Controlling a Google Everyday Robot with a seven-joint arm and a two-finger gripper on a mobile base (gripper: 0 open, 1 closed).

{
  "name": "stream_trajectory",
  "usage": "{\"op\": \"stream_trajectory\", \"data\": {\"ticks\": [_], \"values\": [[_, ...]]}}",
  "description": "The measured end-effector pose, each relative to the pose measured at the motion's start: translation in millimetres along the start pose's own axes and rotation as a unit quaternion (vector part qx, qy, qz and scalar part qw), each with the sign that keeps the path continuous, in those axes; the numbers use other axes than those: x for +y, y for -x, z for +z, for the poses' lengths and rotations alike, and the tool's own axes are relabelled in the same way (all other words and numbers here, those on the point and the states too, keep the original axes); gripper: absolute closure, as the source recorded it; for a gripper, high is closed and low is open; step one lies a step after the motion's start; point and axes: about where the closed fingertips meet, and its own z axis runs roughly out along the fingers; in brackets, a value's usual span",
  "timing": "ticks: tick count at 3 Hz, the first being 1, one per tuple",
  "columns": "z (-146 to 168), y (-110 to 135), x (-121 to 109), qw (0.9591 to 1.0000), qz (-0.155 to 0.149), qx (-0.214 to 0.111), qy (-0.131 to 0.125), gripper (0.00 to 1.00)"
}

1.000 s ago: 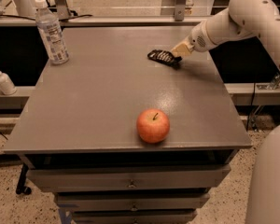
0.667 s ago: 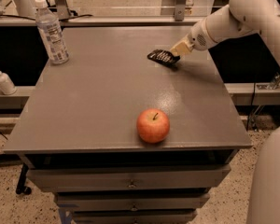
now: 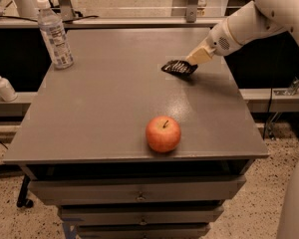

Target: Move rxbar chocolate near apple

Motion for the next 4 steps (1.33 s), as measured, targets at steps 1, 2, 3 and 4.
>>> {"op": "stream_trajectory", "data": {"ticks": [1,2,3,4], "values": [[-19,-23,29,0.9986,-0.012,0.036,0.036,1.00],[-38,-45,61,0.9953,-0.020,0.061,0.073,1.00],[-59,-63,95,0.9910,-0.025,0.080,0.105,1.00],[-78,-74,123,0.9867,-0.028,0.091,0.132,1.00]]}}
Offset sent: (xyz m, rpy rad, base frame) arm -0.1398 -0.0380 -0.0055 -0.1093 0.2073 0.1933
